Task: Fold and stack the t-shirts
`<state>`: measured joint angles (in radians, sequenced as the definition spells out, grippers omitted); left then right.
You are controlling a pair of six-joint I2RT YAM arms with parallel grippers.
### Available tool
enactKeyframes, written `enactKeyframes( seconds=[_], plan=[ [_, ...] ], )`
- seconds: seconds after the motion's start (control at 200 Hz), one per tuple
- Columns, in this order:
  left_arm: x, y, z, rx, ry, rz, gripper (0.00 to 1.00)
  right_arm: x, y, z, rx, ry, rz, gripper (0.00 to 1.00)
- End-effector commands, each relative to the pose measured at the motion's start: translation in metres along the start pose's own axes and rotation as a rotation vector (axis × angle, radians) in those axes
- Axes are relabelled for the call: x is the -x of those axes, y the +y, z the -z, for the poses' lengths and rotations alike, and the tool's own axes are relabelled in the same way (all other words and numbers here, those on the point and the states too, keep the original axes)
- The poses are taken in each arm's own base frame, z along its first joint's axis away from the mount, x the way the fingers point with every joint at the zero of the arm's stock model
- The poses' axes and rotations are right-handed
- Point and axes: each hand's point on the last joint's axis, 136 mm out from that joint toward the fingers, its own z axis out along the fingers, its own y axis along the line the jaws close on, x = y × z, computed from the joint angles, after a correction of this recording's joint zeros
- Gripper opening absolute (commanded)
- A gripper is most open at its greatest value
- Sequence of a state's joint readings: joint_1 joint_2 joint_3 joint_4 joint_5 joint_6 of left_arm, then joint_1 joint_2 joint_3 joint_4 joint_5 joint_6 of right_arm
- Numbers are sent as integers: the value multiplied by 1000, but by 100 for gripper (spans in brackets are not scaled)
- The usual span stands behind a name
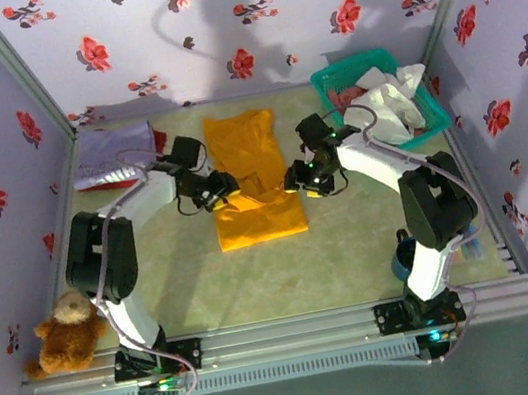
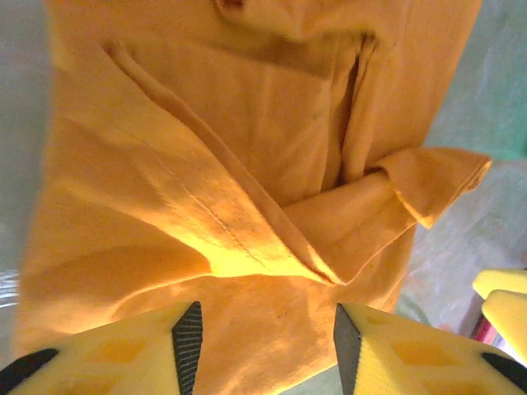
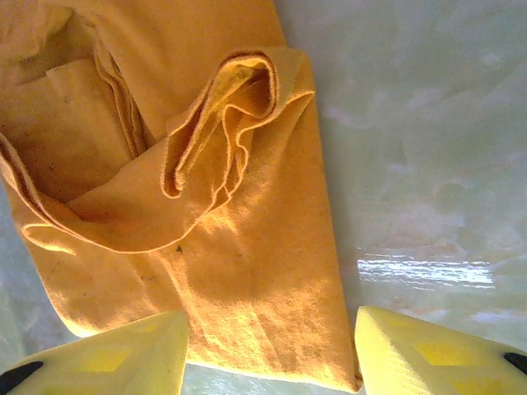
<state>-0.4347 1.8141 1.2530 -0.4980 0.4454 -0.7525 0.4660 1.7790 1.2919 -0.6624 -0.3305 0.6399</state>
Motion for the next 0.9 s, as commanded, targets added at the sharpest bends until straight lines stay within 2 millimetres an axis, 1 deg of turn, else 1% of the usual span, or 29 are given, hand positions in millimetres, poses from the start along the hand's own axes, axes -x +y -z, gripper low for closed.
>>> enactKeyframes(
  seconds=[0.0,0.12,0.195,0.295,0.415,0.445,0.475,0.505,0.6,0.65,0.7,0.77,0.895],
  plan=[
    [-4,-5,-17,35,26,-36,50,-4,-4,-6,-3,2,-24,57],
    [-6,-8,-24,98,38,-80,52,-12,-6,-8,16,-1,-42,57],
    [-5,-6,-29,132,43,-91,52,-19,-3,-13,50,-1,-62,57],
    [-3,-5,-35,158,41,-107,52,-32,-4,-23,48,9,-63,57],
    [-4,0,-43,182,59,-106,49,-40,-4,-31,57,18,-72,57],
    [-5,1,-45,187,63,-109,45,-42,-3,-33,68,19,-77,57],
    [-6,2,-46,193,66,-110,36,-43,0,-34,83,21,-82,57],
    [-5,3,-46,194,65,-111,30,-45,2,-35,95,23,-83,57],
    [-3,2,-45,201,54,-119,22,-48,6,-38,107,20,-78,56],
    [-1,1,-44,202,53,-119,18,-50,5,-40,107,23,-83,56],
    [1,2,-44,206,50,-121,9,-51,3,-44,104,28,-88,56],
    [4,1,-41,209,42,-123,0,-53,-1,-47,96,33,-91,56],
    [13,2,-30,220,-5,-129,0,-56,-6,-49,85,32,-91,56]
  ],
)
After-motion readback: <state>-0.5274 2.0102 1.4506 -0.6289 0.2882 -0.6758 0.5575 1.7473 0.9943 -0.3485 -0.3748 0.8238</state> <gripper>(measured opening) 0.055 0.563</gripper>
